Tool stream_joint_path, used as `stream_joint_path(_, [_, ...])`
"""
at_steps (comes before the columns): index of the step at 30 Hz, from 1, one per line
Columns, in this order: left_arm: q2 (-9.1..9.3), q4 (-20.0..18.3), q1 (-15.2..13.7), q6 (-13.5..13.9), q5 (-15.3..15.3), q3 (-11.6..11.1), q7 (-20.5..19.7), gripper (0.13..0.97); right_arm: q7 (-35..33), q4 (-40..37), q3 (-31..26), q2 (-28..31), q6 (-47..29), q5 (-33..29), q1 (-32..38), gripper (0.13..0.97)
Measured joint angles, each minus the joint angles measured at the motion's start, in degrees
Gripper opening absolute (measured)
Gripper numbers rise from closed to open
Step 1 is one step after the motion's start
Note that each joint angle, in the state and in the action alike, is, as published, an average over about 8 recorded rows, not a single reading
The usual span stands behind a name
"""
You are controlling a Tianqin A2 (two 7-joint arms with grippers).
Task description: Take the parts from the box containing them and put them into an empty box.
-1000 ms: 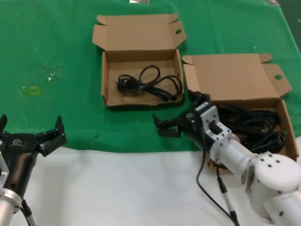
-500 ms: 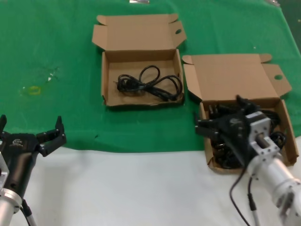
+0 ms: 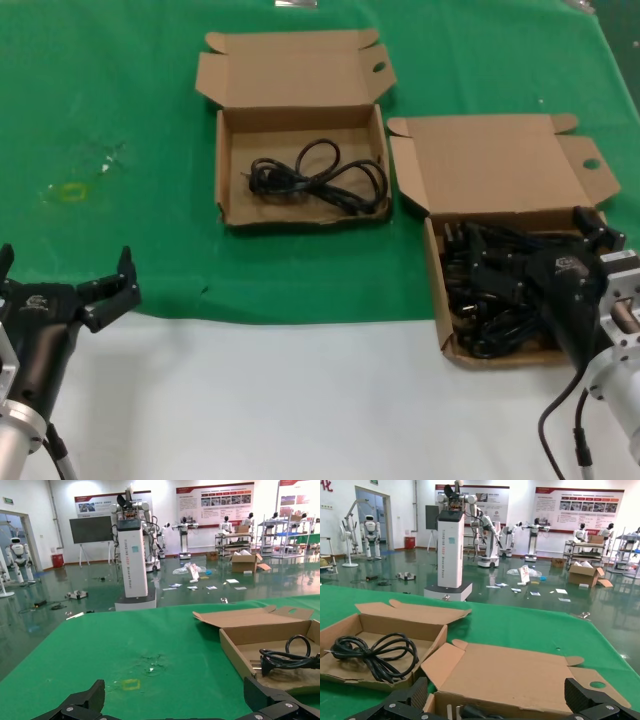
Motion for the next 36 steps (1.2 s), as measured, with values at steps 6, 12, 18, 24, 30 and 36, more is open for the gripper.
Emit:
stream_joint_path(6, [0.0,0.0,0.0,0.0,0.0,0.0,0.0,0.966,0.02,0.04,0.03,0.01,0.02,-0.01,-0.04,0.966])
stream_joint_path(12, [0.0,0.0,0.0,0.0,-0.01,0.0,0.0,0.966,0.02,0.04,0.03,0.01,0.02,-0.01,-0.04,0.966])
stream_joint_path(18, [0.0,0.0,0.0,0.0,-0.01,0.0,0.0,0.966,0.02,0.04,0.03,0.01,0.02,-0.01,-0.04,0.966])
stream_joint_path(24, [0.0,0.0,0.0,0.0,0.0,0.0,0.0,0.966,0.02,0.04,0.03,0.01,0.02,-0.01,-0.04,0.966])
stream_joint_path(30, [0.0,0.0,0.0,0.0,0.0,0.0,0.01,0.966,0.02,0.04,0.03,0.01,0.02,-0.01,-0.04,0.966])
stream_joint_path(36, [0.0,0.0,0.0,0.0,0.0,0.0,0.01,0.966,0.02,0.04,0.03,0.01,0.02,-0.01,-0.04,0.966])
